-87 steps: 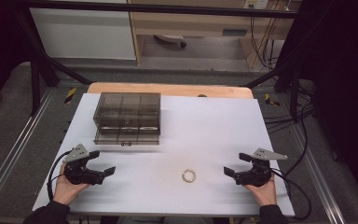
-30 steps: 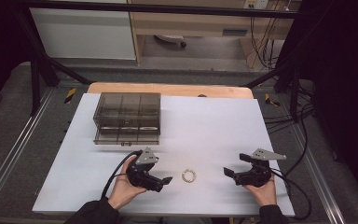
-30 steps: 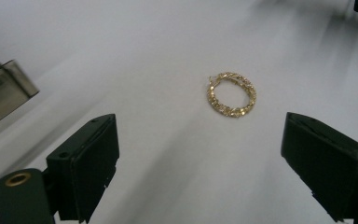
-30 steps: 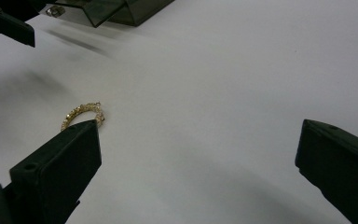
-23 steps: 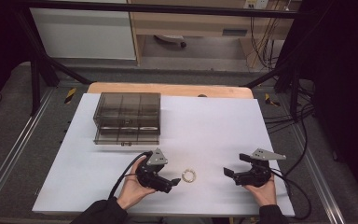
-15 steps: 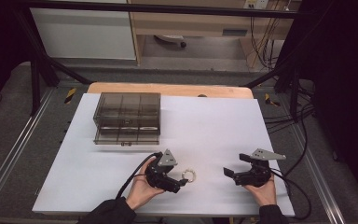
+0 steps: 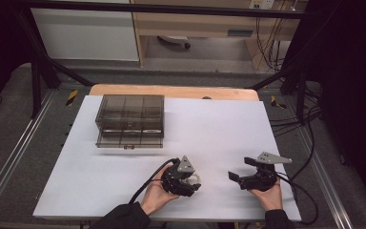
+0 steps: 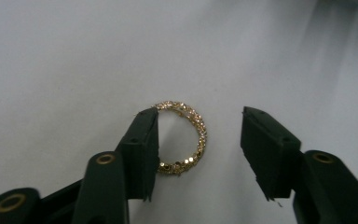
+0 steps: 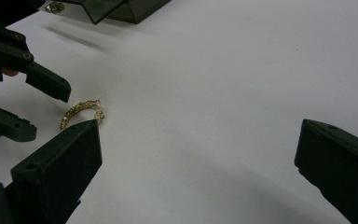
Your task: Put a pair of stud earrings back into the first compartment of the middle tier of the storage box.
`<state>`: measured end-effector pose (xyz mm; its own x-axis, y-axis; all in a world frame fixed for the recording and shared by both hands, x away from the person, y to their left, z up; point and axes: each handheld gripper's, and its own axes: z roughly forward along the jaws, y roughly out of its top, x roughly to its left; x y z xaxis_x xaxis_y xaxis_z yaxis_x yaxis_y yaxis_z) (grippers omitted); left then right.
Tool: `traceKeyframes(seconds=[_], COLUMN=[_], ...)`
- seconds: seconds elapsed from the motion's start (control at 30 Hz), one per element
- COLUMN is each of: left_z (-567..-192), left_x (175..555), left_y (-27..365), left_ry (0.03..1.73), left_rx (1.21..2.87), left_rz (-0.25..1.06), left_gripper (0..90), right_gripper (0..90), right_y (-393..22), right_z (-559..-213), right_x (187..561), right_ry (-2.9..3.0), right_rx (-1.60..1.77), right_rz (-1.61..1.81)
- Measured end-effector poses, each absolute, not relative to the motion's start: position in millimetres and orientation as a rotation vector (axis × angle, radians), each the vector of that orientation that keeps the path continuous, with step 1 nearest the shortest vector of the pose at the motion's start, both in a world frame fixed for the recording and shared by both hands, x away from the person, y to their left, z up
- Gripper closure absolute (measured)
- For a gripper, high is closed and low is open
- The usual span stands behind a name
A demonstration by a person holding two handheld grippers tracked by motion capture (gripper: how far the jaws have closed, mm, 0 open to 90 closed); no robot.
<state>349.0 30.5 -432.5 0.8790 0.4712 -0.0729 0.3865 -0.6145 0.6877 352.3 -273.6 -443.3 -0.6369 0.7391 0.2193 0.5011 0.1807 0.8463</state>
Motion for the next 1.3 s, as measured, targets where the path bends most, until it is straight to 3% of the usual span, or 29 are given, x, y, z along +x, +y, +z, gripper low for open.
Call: traceKeyframes(seconds=[0.3,0.77,1.3], left_z=[-440.2,-444.4,-434.9], left_x=[350.5,349.9,347.1], left_y=[22.3,17.0,21.8], left_ry=[0.63,0.637,0.638], left_rx=[2.327,2.338,2.315], left_rz=[0.138,0.152,0.17], left_gripper=[66.0,83.1,84.7], right_gripper=[1.1,1.1,1.2], right_y=[-273.4,-273.4,-273.5], right_z=[-443.6,-443.6,-443.6], right_x=[352.4,352.7,352.8], right_ry=[2.219,2.222,2.222], right_rx=[1.192,1.19,1.188], right_rz=[1.436,1.437,1.438])
